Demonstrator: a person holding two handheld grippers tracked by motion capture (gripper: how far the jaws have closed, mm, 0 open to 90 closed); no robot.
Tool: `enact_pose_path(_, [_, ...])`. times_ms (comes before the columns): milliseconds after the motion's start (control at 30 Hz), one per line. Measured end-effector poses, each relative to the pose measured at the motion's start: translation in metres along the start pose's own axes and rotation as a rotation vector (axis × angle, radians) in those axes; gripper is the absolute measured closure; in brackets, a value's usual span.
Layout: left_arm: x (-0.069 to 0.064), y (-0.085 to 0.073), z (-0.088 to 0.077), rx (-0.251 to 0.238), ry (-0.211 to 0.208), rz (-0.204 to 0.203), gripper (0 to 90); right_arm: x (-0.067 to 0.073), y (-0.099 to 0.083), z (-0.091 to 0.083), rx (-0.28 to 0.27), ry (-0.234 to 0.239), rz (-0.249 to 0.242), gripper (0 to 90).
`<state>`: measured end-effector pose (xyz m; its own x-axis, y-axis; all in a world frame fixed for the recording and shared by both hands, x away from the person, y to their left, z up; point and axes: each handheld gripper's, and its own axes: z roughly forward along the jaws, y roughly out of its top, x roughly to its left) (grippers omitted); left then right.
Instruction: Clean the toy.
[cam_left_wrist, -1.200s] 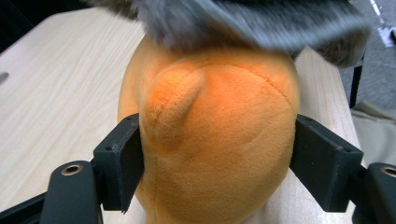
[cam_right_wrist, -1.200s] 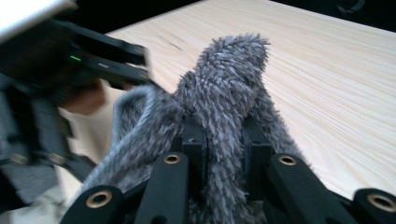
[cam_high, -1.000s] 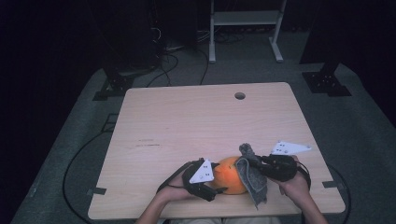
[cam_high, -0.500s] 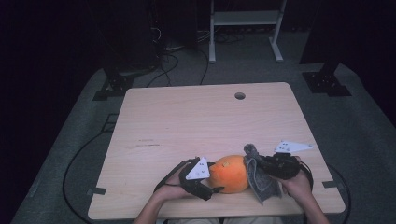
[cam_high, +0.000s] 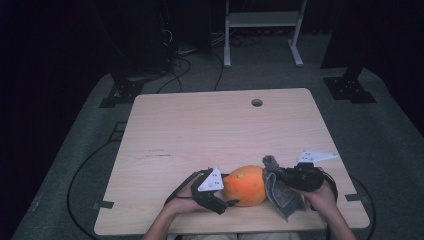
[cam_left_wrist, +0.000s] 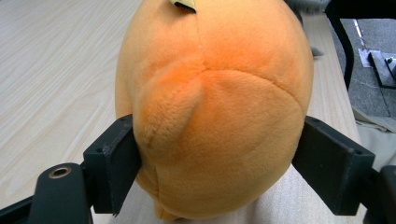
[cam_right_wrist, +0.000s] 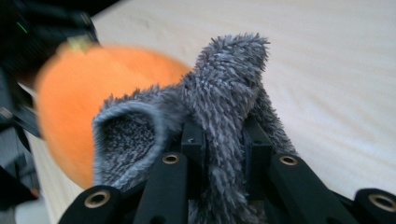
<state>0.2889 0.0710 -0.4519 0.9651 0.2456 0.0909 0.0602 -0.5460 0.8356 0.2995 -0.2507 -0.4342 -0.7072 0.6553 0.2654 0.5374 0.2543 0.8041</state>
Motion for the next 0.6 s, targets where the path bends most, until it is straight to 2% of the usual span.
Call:
enact_pose_path(133, [0.000, 0.000, 0.000, -0.002, 0.006, -0.006, 19.6, -0.006, -0.003, 0.005, 0.054, -0.036, 0.004, 74.1])
enact_pose_path(200, [0.000, 0.000, 0.000, -0.003, 0.007, -0.011, 19.4, -0.008, -0.004, 0.002, 0.054, -0.052, 0.002, 74.2])
enact_pose_path(267, [0.000, 0.000, 0.001, -0.005, 0.009, -0.011, 19.1, -0.006, -0.001, -0.005, 0.011, -0.042, 0.006, 74.2])
enact_pose_path(333, [0.000, 0.002, 0.003, -0.004, 0.010, -0.007, 18.9, 0.002, 0.006, -0.013, -0.050, -0.019, -0.010, 74.2])
enact_pose_path(400, [0.000, 0.003, 0.004, -0.008, 0.009, -0.008, 18.6, 0.016, 0.015, -0.018, -0.103, 0.023, -0.053, 74.2])
enact_pose_path(467, [0.001, 0.003, 0.003, -0.012, 0.003, -0.013, 18.3, 0.029, 0.021, -0.018, -0.122, 0.066, -0.089, 74.0])
enact_pose_path(533, [0.004, 0.001, 0.002, -0.028, -0.008, -0.034, 16.2, 0.037, 0.021, -0.011, -0.084, 0.065, -0.130, 73.8])
enact_pose_path(600, [0.009, 0.000, 0.000, -0.043, -0.014, -0.084, 11.6, 0.038, 0.015, -0.001, -0.040, 0.050, -0.150, 73.6])
